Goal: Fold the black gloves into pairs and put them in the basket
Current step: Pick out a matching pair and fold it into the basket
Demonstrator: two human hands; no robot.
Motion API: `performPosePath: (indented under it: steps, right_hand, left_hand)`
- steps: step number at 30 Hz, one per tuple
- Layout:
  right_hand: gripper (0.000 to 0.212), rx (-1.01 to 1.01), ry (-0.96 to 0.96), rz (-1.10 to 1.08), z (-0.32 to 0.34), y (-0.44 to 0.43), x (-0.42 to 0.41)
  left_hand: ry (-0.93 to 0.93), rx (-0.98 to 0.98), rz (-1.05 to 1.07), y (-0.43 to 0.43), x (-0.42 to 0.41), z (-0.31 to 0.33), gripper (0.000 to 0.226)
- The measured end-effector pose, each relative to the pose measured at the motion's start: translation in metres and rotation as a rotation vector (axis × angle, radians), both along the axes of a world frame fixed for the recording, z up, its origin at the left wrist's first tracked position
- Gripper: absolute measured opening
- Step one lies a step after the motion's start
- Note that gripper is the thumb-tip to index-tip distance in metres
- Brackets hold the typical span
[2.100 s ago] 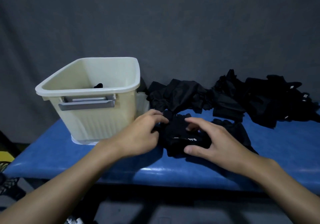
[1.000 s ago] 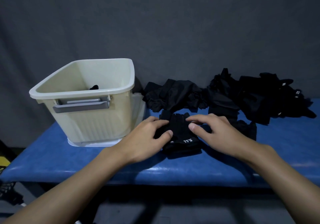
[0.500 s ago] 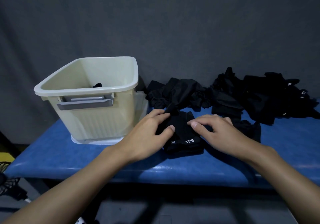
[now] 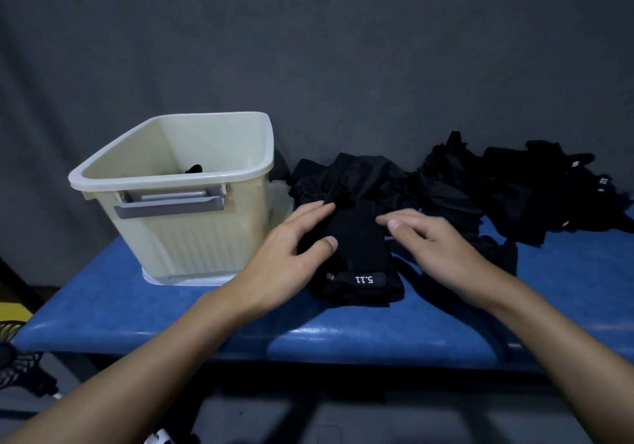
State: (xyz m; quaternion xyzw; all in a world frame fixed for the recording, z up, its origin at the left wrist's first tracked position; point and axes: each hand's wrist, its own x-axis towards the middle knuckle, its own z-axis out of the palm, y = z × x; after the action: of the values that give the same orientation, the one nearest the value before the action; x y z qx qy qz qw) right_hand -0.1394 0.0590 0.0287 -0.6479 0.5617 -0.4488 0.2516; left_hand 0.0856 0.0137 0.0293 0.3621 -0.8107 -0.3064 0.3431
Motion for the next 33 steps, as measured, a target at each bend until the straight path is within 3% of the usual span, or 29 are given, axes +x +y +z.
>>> performPosePath:
  steps: [2, 4, 8, 11, 15, 19, 25, 29, 33]
  right_hand:
    - [0.021, -0.006, -0.153, -0.036, 0.006, 0.001, 0.001]
    - [0.019, -0.009, -0.172, -0.085, 0.007, 0.0, 0.0]
    - [0.042, 0.04, -0.012, -0.158, 0.0, -0.006, 0.0]
    - [0.043, 0.102, 0.129, -0.14, -0.008, -0.008, -0.001]
    - [0.033, 0.112, 0.209, -0.133, -0.01, -0.005, -0.004]
    - [0.018, -0.055, 0.213, -0.032, -0.003, 0.006, 0.0]
    - [0.037, 0.008, 0.44, 0.23, -0.004, 0.023, -0.005]
    - [0.042, 0.004, 0.5, 0.225, -0.012, 0.026, -0.008]
    - [0.032, -0.109, 0.536, 0.157, -0.013, 0.03, -0.008]
  left_hand:
    - [0.011, -0.01, 0.01, -0.001, -0.002, 0.001, 0.052]
    - [-0.015, -0.025, 0.024, -0.004, -0.005, 0.0, 0.053]
    - [-0.197, -0.034, 0.042, -0.01, -0.01, -0.009, 0.062]
    - [-0.301, -0.036, 0.036, -0.012, -0.008, -0.014, 0.066]
    - [-0.301, -0.043, 0.016, -0.013, -0.006, -0.016, 0.059]
    - [-0.327, -0.052, -0.016, -0.012, -0.006, -0.018, 0.056]
    - [-0.35, -0.066, -0.01, -0.011, -0.005, -0.018, 0.056]
    - [-0.369, -0.101, -0.01, -0.008, -0.002, -0.017, 0.048]
    - [-0.376, -0.113, -0.013, -0.006, 0.001, -0.014, 0.046]
